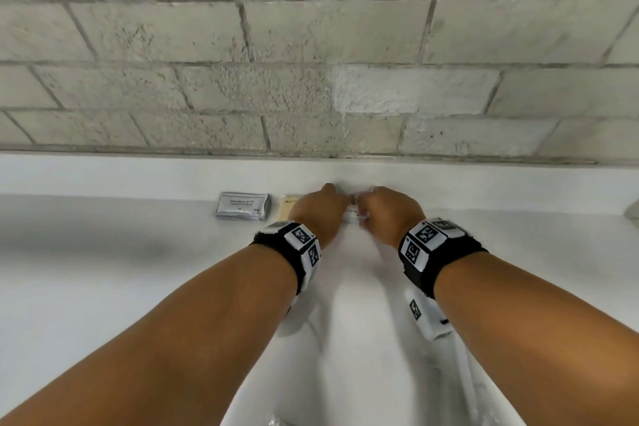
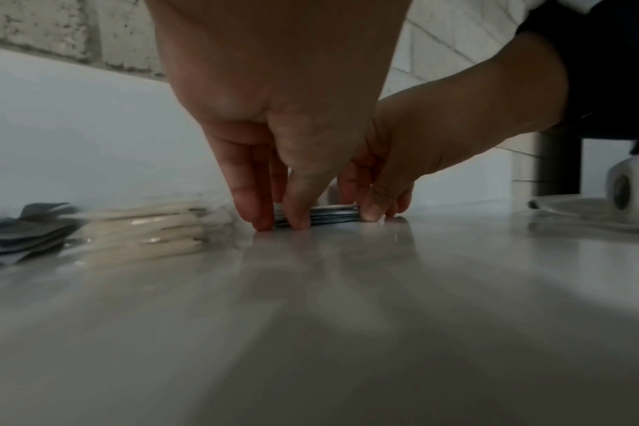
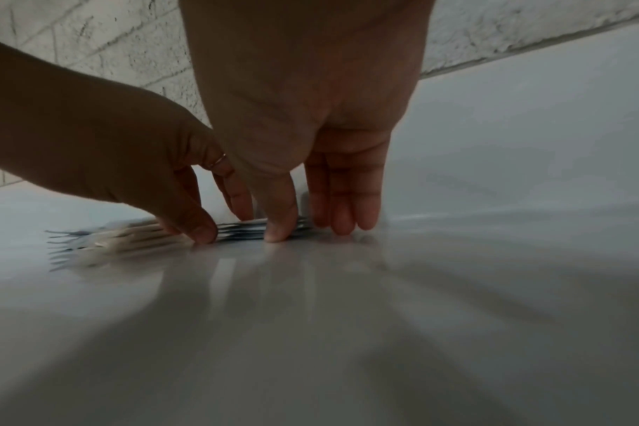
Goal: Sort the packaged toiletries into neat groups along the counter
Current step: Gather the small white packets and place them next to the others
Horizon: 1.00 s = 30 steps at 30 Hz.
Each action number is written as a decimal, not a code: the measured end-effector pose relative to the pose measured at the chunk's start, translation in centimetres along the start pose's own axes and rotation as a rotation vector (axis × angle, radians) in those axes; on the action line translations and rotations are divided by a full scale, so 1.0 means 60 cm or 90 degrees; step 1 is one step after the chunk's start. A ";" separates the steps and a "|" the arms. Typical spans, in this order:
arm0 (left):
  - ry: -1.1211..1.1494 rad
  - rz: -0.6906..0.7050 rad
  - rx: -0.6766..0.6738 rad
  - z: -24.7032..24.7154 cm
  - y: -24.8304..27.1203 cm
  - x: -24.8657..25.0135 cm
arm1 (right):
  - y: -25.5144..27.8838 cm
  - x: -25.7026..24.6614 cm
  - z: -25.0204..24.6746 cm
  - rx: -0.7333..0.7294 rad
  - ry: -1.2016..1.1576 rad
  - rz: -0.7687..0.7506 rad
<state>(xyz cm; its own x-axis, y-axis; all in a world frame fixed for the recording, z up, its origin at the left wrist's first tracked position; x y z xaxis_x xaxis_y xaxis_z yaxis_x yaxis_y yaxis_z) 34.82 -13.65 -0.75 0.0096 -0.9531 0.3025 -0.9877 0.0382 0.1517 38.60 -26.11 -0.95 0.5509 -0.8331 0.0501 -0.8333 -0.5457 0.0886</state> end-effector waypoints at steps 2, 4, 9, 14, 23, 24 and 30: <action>0.011 -0.007 0.008 -0.003 -0.008 -0.006 | -0.009 0.001 0.000 -0.002 0.017 0.003; 0.008 -0.001 0.009 -0.004 -0.014 -0.007 | -0.016 0.003 0.000 -0.002 0.030 0.006; 0.002 0.012 0.030 -0.001 -0.021 -0.012 | -0.027 0.004 0.002 -0.010 0.055 0.005; 0.017 0.011 0.031 -0.002 -0.020 -0.017 | -0.031 0.013 0.004 -0.029 -0.013 0.032; 0.010 0.112 0.108 -0.027 0.042 0.017 | 0.060 0.067 -0.005 -0.093 -0.065 0.082; 0.008 0.118 0.084 -0.025 0.063 0.022 | 0.089 0.078 -0.008 -0.119 -0.053 0.120; -0.001 0.218 -0.196 0.071 0.193 0.047 | 0.253 0.062 -0.001 -0.309 0.023 0.177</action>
<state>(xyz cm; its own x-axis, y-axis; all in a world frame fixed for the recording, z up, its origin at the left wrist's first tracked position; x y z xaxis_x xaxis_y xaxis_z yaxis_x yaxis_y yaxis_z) 22.77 -17.20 -2.16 -0.3099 -0.8702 0.3831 -0.8416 0.4385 0.3153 28.02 -37.50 0.66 0.3222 -0.9313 0.1700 -0.8350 -0.1950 0.5145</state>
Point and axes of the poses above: each hand's wrist, its own y-axis away from the middle knuckle, its own z-axis out of the palm, x = y × z, the point moved 2 cm from there along -y, towards the middle knuckle, and after that the axes turned 13 degrees about y, right-handed, at the moved point
